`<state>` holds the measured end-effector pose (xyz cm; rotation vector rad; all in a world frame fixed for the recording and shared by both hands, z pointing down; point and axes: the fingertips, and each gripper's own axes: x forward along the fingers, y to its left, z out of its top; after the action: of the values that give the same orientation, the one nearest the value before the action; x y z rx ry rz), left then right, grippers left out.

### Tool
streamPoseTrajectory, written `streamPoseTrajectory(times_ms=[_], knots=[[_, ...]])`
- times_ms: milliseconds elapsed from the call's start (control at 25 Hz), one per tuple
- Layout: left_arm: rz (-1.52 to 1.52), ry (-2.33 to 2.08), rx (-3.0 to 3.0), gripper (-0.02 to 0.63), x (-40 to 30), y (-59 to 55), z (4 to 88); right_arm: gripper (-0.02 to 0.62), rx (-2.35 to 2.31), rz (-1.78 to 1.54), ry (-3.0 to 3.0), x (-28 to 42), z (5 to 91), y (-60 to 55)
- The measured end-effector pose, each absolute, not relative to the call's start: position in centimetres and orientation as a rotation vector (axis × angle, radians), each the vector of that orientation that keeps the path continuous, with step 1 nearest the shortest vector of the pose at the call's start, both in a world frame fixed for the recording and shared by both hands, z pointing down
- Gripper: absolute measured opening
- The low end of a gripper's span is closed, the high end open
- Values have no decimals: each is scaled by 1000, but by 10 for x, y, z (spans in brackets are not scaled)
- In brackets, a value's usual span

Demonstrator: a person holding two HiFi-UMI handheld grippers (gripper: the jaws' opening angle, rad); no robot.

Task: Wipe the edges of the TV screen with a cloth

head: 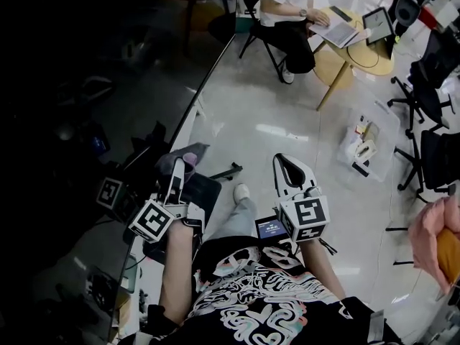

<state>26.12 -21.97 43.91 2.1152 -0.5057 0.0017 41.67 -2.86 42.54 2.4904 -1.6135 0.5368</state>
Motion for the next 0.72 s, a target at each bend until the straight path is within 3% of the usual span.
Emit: streamPoseTrajectory(times_ms=[720], knots=[[-65,-546,1968,120,330,-235,450,29,2544,619,-1531,483,445,-32]])
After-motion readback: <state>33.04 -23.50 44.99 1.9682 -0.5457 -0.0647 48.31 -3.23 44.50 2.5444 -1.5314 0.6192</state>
